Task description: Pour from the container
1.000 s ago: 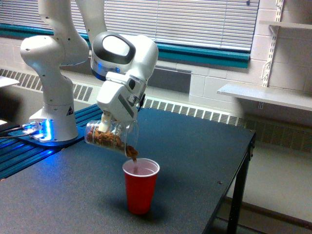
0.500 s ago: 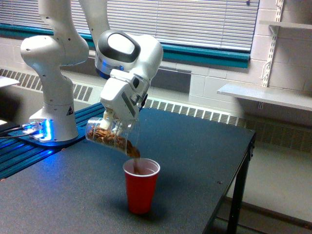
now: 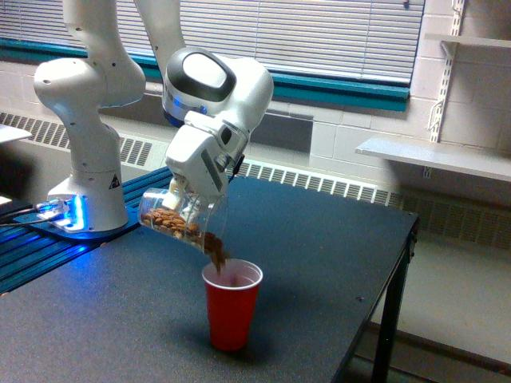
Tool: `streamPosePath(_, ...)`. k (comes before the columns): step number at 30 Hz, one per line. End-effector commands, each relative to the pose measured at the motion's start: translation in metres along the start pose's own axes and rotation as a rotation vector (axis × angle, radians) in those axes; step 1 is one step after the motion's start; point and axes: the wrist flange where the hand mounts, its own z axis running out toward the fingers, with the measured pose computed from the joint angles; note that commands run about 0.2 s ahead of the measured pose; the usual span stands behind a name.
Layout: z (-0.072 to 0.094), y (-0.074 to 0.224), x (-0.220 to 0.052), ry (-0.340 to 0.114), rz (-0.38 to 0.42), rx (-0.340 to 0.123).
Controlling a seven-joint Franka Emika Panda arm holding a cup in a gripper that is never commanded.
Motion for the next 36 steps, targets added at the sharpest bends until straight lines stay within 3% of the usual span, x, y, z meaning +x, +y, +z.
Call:
streamPosePath(1, -0.005, 0.0, 0.006, 0.003, -0.032, -0.01)
streamPosePath(23, -0.009, 0.011, 0.015, -0.009, -0.123, -0.05)
streamPosePath(36, -0.014, 0.023, 0.02, -0.041, -0.216, -0.058)
